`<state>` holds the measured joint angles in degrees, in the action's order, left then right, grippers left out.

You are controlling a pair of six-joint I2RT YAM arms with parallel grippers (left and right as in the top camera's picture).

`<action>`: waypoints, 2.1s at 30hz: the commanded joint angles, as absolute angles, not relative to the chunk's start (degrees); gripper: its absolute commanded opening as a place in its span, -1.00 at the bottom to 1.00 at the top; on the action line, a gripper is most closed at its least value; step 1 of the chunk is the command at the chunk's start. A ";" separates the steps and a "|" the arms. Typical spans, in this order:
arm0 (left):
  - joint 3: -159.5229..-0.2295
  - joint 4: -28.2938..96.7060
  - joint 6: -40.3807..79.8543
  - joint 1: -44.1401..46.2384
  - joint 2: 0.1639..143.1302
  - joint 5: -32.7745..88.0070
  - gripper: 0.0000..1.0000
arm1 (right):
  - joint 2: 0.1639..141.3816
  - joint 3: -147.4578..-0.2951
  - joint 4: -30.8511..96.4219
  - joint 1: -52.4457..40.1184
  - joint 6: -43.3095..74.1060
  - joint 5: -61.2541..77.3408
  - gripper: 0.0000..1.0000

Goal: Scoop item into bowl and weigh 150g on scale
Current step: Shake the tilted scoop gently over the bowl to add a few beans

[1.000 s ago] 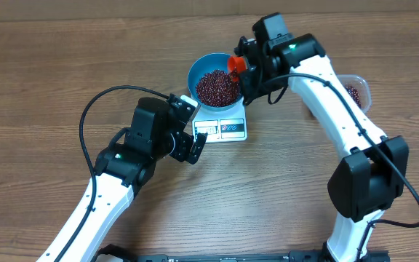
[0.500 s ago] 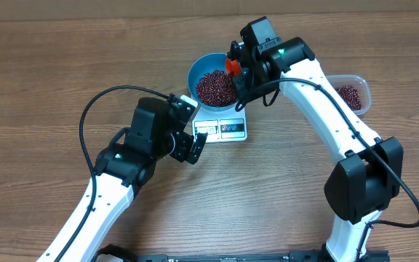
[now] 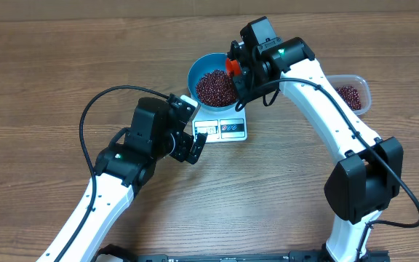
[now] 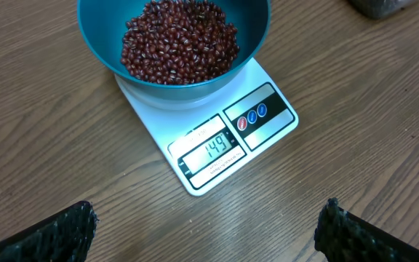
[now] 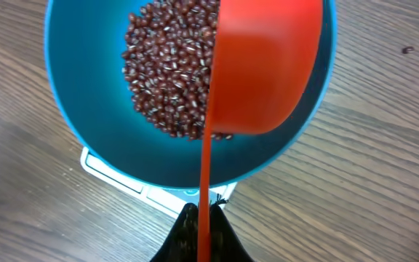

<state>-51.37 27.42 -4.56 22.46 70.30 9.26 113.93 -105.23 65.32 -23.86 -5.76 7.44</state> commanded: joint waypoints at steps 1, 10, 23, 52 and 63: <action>-52.25 27.22 -4.95 22.13 70.41 9.93 0.99 | 111.55 -107.37 64.90 -22.55 -5.41 10.70 -0.93; -52.25 27.22 -4.95 22.13 70.41 9.93 0.99 | 111.55 -107.37 65.04 -20.01 -5.43 14.48 -0.93; -52.25 27.22 -4.95 22.13 70.41 9.93 0.99 | 111.55 -107.37 64.95 -20.29 -5.89 14.06 -0.93; -52.25 27.22 -4.95 22.13 70.41 9.93 0.99 | 111.55 -107.37 64.34 -24.32 -4.10 4.93 -0.93; -52.25 27.22 -4.95 22.13 70.41 9.93 0.99 | 111.55 -107.37 64.14 -20.67 -4.36 14.44 -0.93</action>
